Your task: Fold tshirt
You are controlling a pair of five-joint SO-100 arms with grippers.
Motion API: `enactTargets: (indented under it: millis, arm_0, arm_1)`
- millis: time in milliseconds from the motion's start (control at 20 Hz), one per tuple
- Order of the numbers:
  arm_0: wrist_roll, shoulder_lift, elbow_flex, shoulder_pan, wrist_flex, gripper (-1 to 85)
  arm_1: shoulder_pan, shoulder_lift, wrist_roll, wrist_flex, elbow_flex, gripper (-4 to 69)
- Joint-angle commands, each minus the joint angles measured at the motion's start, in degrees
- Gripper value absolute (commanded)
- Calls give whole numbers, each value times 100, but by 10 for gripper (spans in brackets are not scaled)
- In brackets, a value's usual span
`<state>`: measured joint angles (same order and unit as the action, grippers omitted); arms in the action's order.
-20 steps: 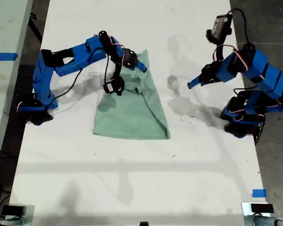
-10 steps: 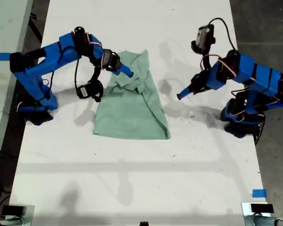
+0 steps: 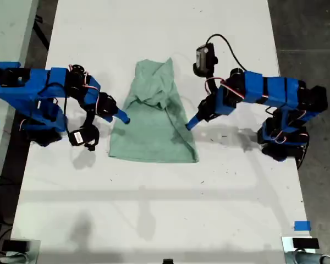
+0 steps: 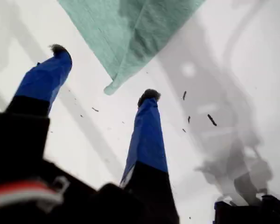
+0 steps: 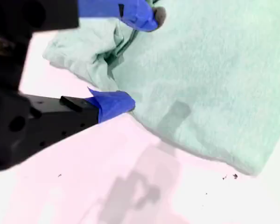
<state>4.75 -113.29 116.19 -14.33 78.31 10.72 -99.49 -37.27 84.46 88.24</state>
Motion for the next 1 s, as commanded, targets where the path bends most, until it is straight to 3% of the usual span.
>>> enactTargets:
  millis: [0, 950]
  arm_0:
    - [-334, -492, 176, 237, 18, 249]
    - [-44, -580, 650, -88, -352, 254]
  arm_1:
    - [-211, 360, 114, 97, -791, 327]
    - [-246, 2391, 202, -1556, 141, 307]
